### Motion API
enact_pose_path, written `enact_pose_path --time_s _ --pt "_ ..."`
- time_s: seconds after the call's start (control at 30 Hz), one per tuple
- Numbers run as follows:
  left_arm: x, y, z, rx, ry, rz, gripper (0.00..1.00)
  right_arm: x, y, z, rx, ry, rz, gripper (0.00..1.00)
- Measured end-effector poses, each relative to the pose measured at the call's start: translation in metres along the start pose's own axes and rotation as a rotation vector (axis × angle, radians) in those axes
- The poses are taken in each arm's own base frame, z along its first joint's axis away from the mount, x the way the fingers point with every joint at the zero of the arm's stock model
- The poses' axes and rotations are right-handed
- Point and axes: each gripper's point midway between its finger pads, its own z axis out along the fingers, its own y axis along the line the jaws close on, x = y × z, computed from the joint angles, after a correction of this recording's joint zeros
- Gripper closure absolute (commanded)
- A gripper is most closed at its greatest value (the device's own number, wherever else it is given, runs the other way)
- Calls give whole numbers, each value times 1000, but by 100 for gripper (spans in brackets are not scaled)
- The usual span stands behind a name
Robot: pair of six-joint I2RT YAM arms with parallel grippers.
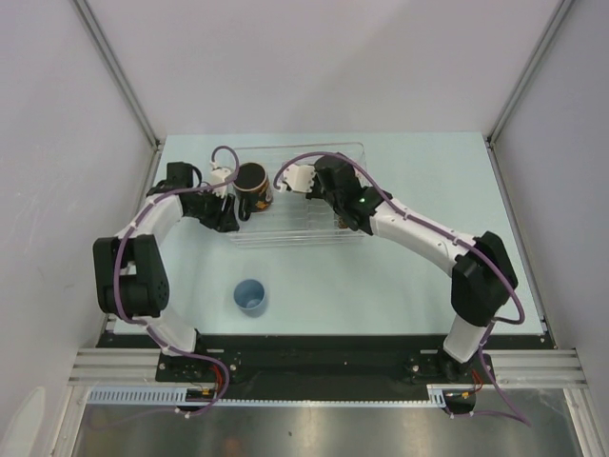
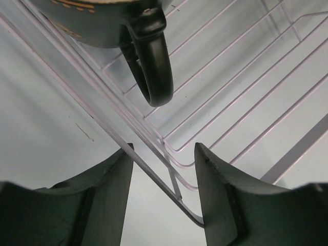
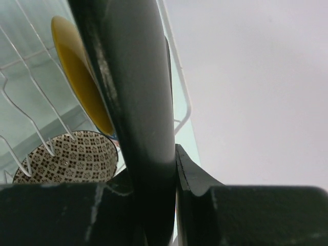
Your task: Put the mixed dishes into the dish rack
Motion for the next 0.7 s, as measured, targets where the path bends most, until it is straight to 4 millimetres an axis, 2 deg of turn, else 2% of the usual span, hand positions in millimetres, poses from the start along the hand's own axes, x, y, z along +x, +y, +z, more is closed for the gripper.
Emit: enact_pose_path --time_s 0.1,0.3,0.7 --pt "-1 3 3 6 12 -11 45 2 6 12 -10 4 0 100" --pt "-2 7 8 15 32 -26 45 -4 3 31 -10 -17 16 100" --pt "-1 7 10 32 35 -38 45 -15 -6 39 5 -55 7 100"
